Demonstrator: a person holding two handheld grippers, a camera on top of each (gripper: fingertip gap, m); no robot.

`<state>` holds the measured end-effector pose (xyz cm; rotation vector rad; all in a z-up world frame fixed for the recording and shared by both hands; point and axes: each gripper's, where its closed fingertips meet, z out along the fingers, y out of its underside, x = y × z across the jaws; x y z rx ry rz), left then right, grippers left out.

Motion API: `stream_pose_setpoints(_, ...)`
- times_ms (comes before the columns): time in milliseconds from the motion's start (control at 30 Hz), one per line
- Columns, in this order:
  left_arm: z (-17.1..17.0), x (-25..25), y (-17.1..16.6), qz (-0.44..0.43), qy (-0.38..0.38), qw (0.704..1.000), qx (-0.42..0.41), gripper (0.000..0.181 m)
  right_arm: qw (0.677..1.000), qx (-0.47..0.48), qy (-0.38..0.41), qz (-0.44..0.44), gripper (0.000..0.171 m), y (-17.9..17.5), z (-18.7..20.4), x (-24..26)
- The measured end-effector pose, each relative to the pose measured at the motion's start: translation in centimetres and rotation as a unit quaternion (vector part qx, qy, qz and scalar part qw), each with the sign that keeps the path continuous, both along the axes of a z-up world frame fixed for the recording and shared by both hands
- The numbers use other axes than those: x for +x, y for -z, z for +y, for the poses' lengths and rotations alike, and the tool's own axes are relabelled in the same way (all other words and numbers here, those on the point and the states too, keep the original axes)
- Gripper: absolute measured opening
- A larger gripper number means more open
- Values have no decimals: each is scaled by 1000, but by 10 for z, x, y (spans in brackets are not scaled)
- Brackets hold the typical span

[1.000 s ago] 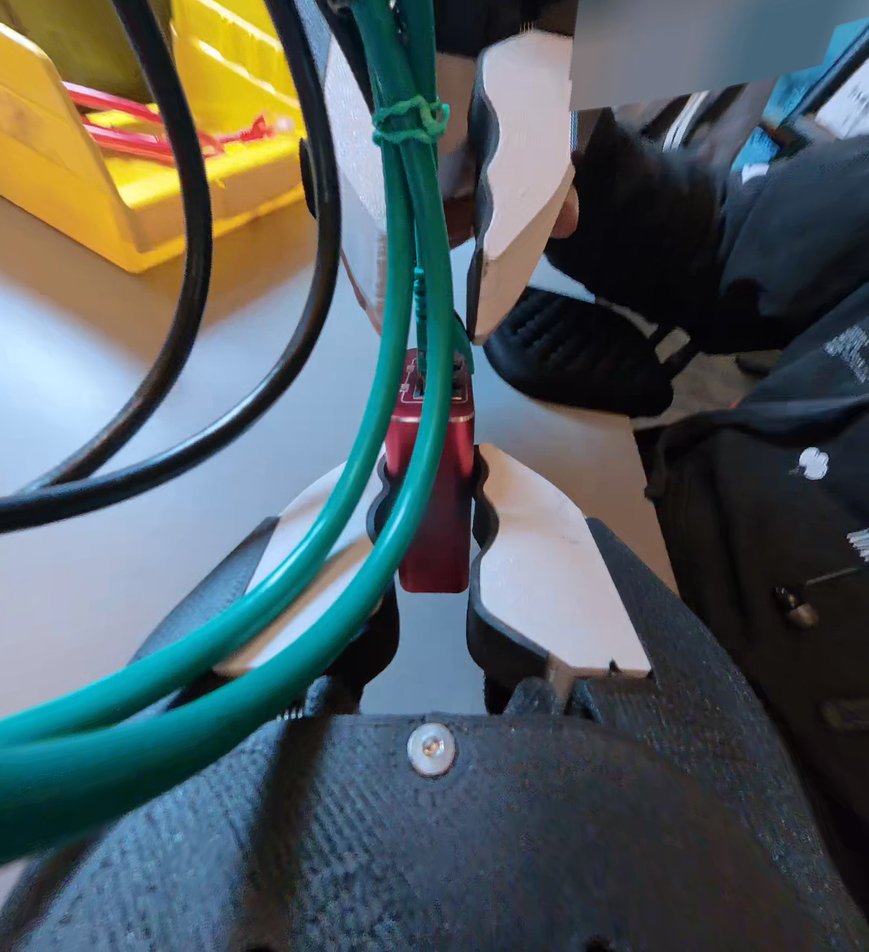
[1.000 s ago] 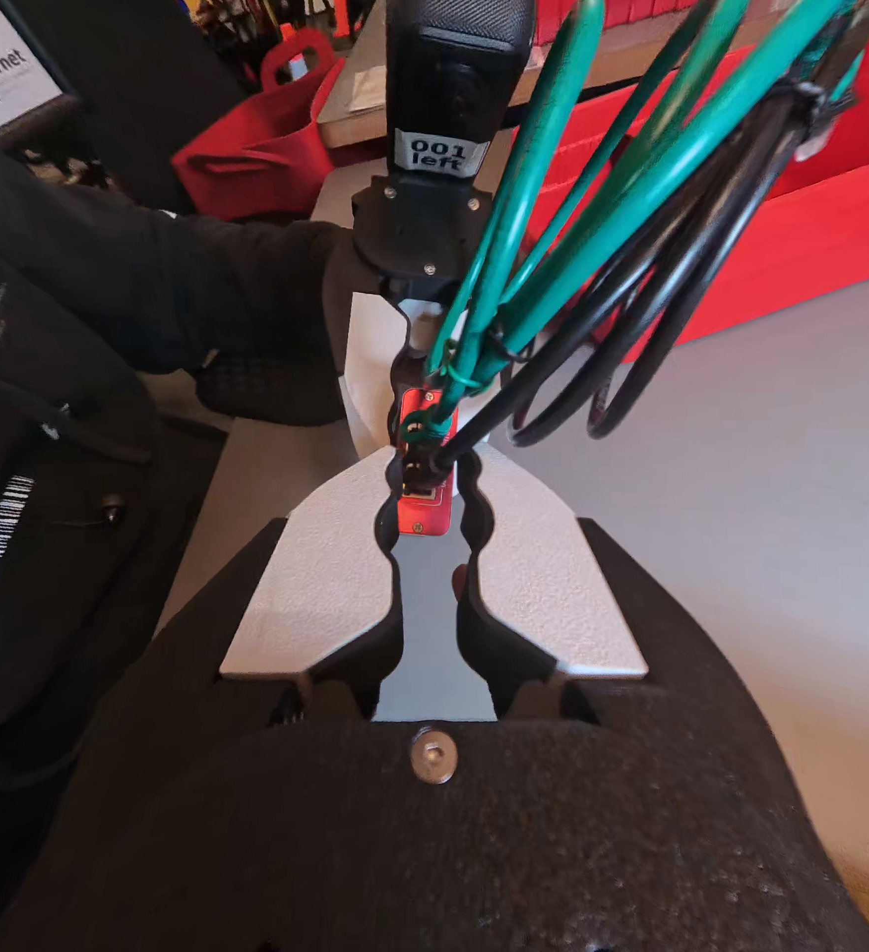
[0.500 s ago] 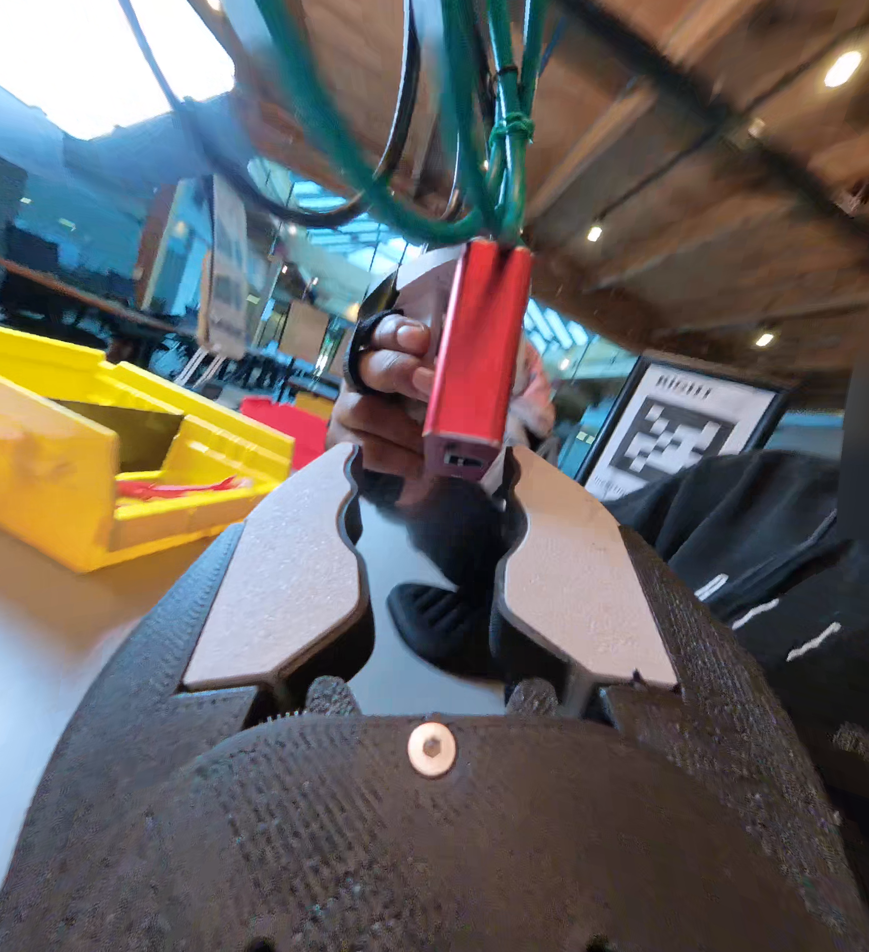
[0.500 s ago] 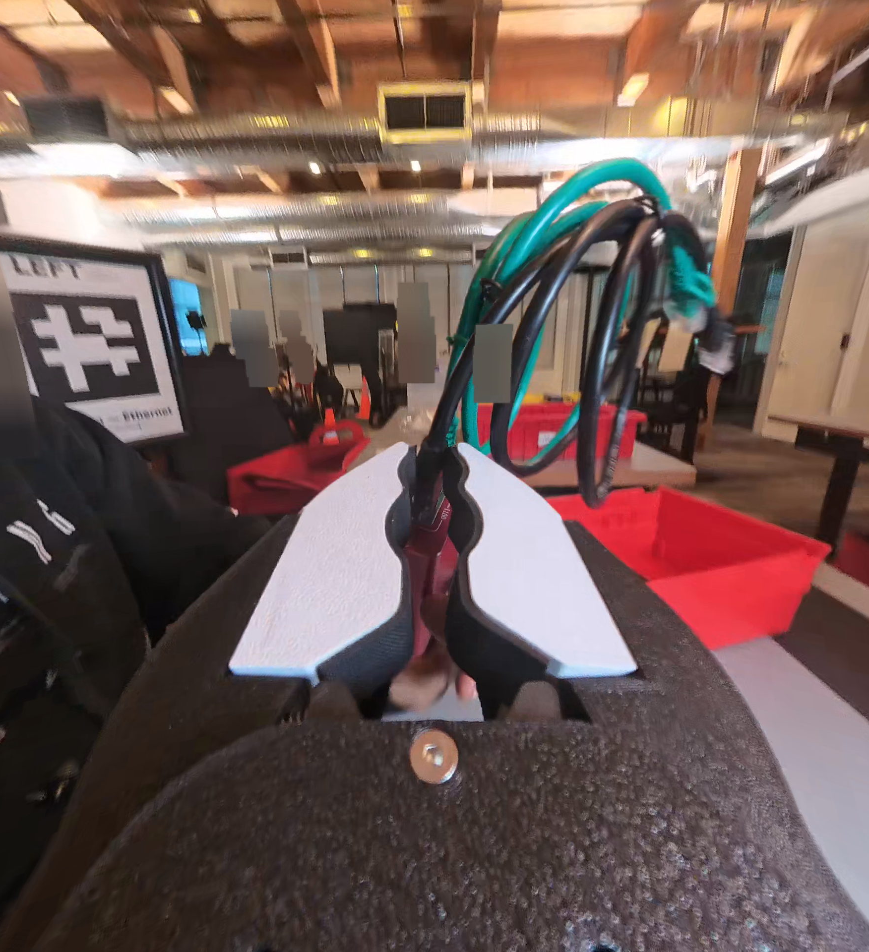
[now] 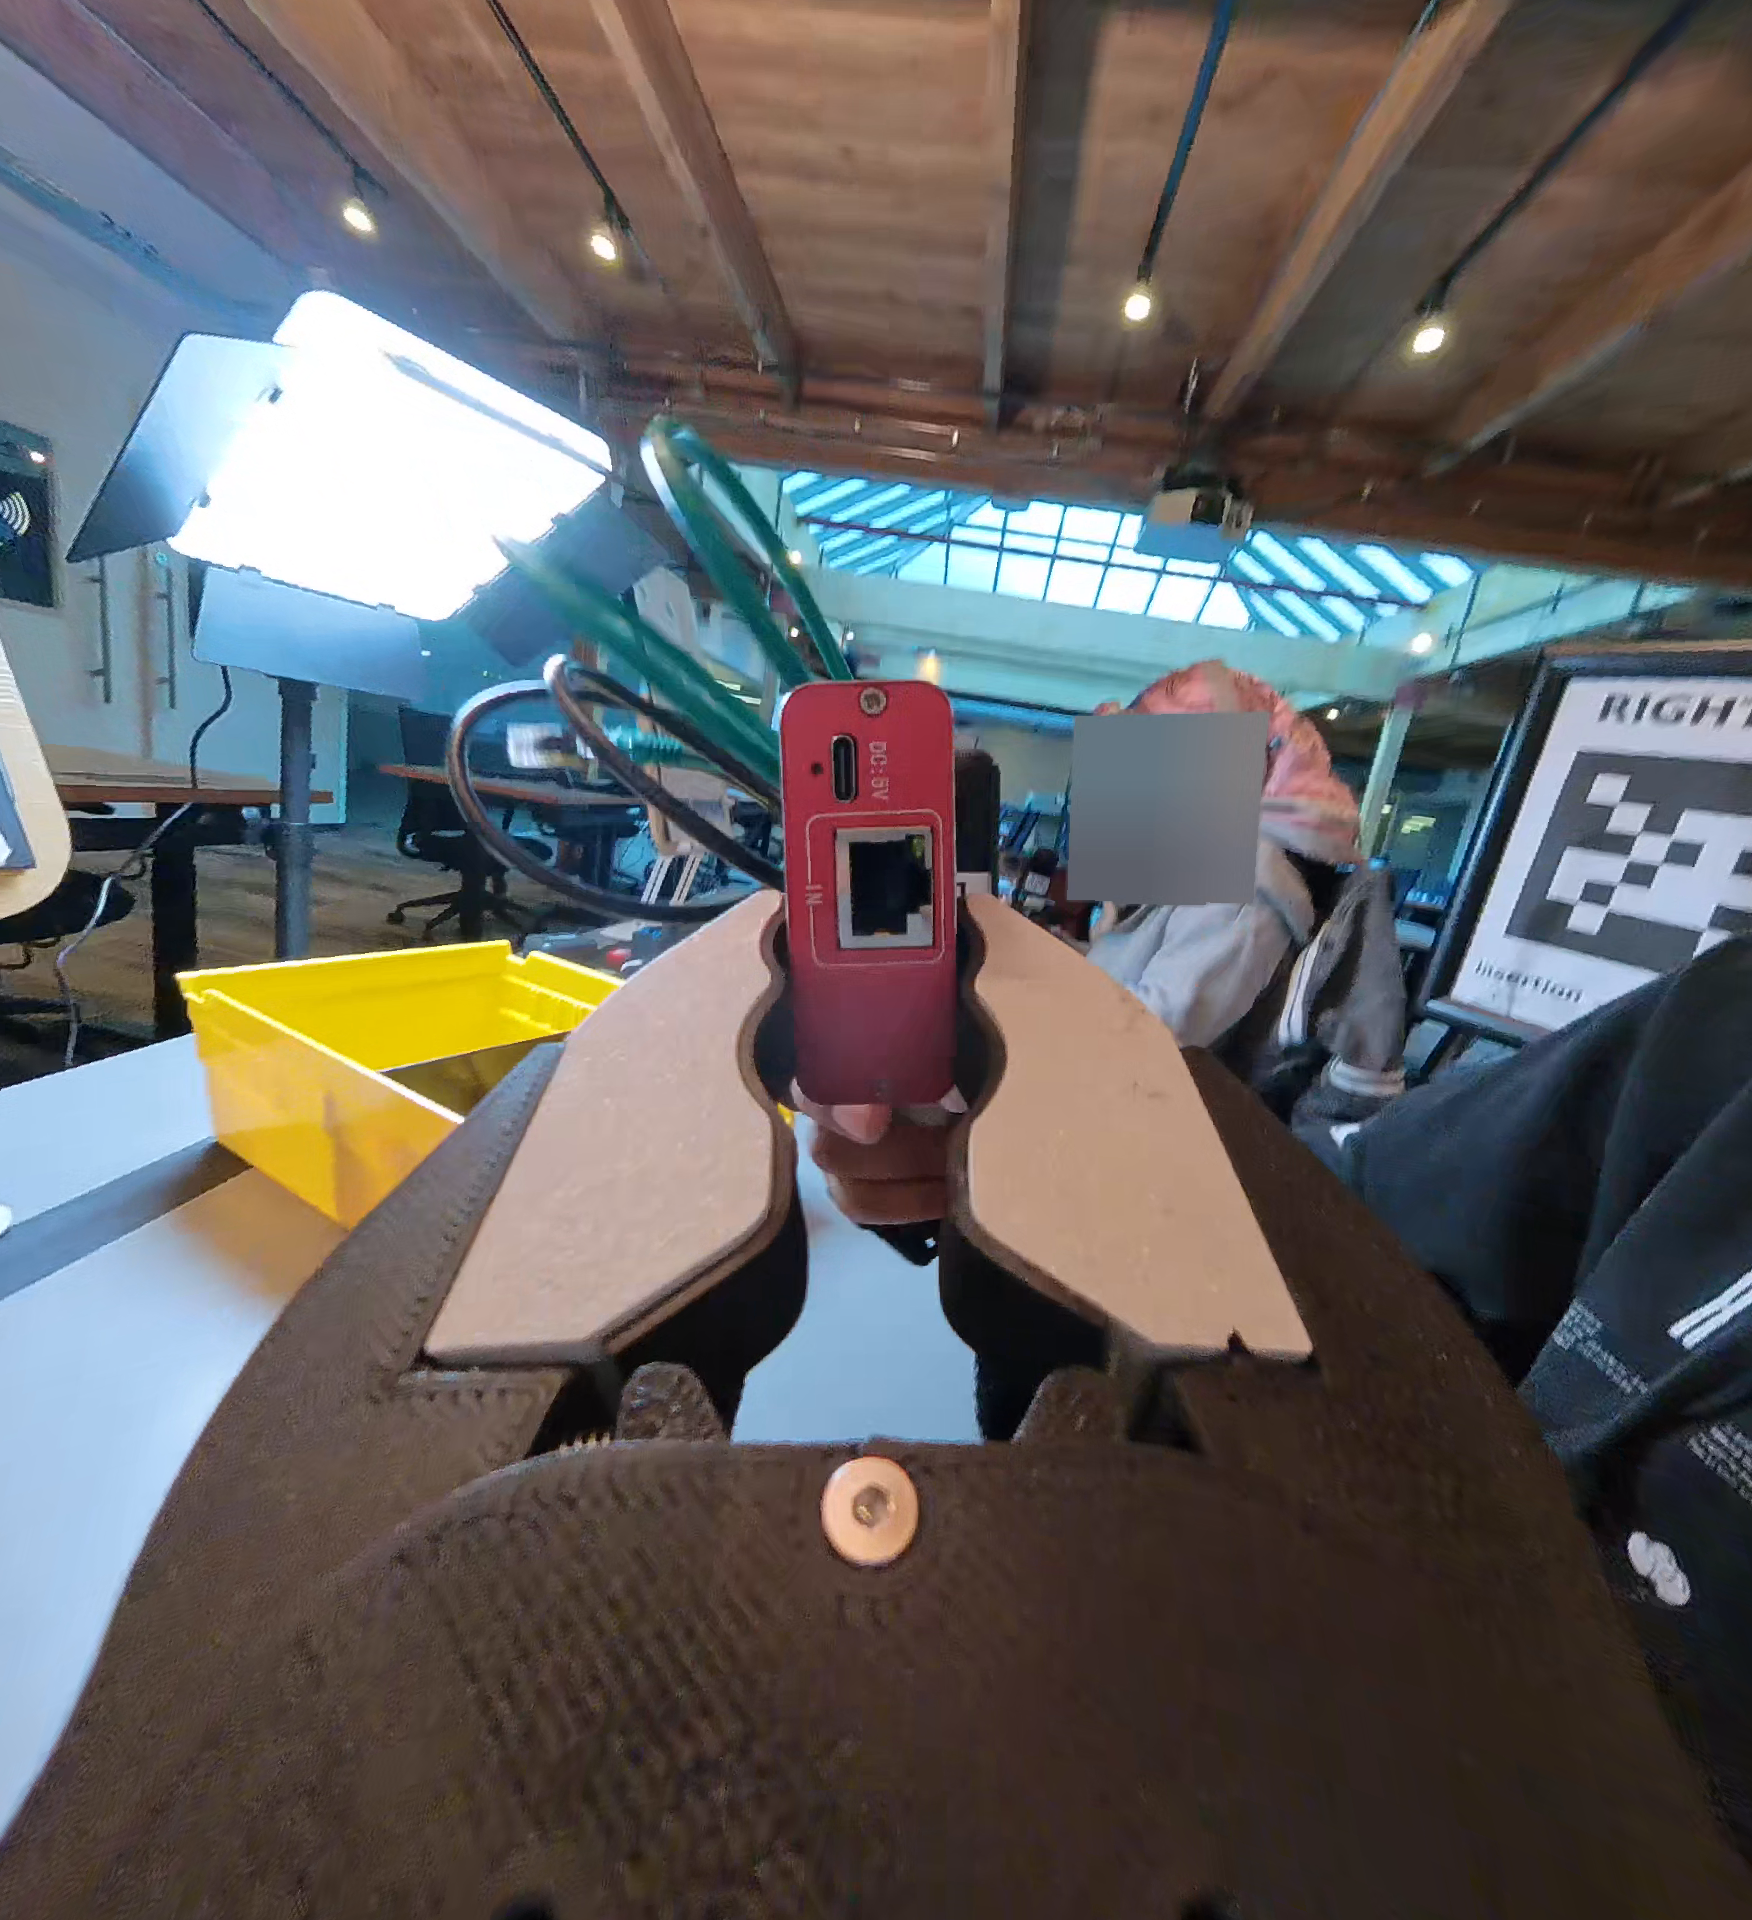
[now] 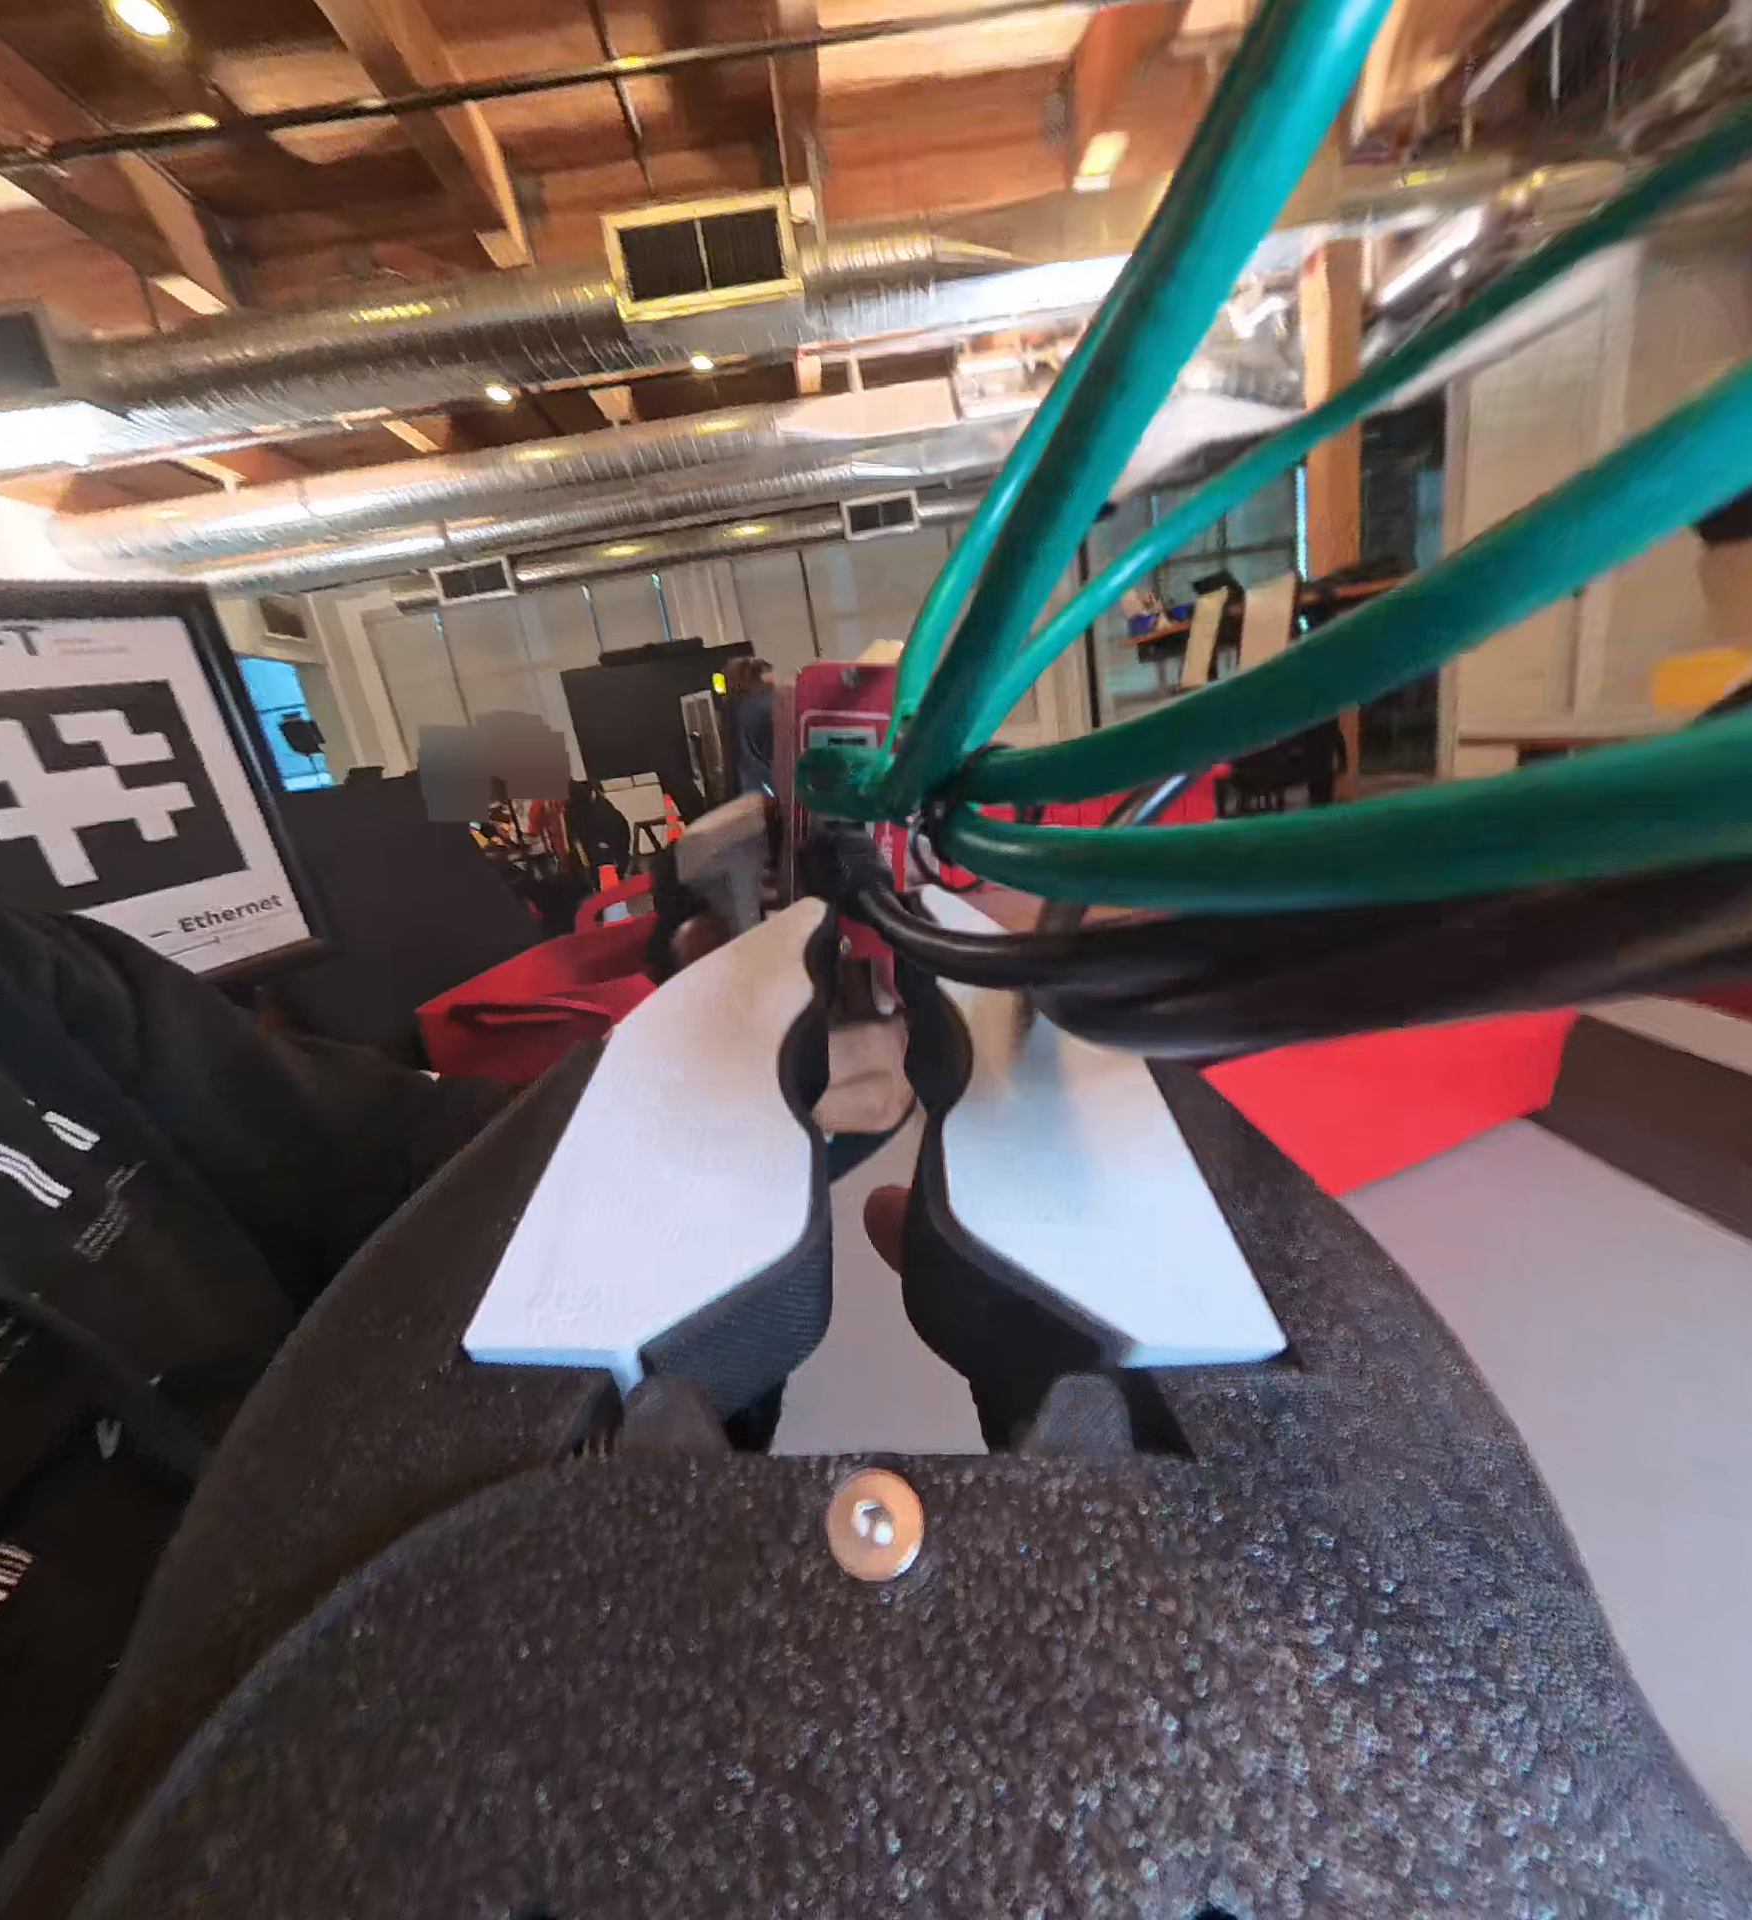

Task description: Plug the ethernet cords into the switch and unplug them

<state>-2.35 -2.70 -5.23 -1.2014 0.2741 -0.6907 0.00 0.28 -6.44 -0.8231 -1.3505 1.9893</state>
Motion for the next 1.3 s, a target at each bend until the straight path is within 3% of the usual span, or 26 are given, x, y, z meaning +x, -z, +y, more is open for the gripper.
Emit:
stream_pose_setpoints(67,-2,-2,-1,20,-8,1000,-6,27,999,-14,-4,-48,8,16,-1,2)
stream_pose_setpoints(133,-6,-9,-7,45,-21,999,-10,27,991,-31,-48,-125,19,43,-9,11)
stream_pose_setpoints(200,-10,-13,-7,109,-32,993,-30,27,978,24,-97,-185,20,75,-26,30)
stream_pose_setpoints(233,-11,-16,-7,146,-52,987,-34,27,976,72,-76,-189,21,82,-27,34)
stream_pose_setpoints(300,-11,-16,-1,212,-51,973,-70,27,974,167,-19,-154,20,68,-25,39)
stream_pose_setpoints(433,-5,-15,11,299,-36,943,-143,27,947,299,84,-81,21,6,-22,38)
stream_pose_setpoints(500,0,-10,14,318,-28,934,-159,27,917,370,111,-98,26,6,-20,26)
stream_pose_setpoints(600,7,-3,33,340,-13,920,-195,26,885,424,137,-136,33,37,-8,-2)
stream_pose_setpoints(733,2,-3,63,348,15,908,-232,26,896,409,100,-141,22,75,-6,-17)
stream_pose_setpoints(867,-1,-3,71,329,38,914,-237,26,919,371,30,-132,14,93,-17,-18)
stream_pose_setpoints(1067,-3,3,13,160,54,983,-71,28,958,265,-6,-104,13,71,-38,-18)
stream_pose_setpoints(1133,-7,5,5,150,40,987,-39,28,963,248,-14,-99,13,66,-44,-15)
stream_pose_setpoints(1300,-13,7,8,138,23,988,-60,40,965,240,-29,-103,14,68,-52,-12)
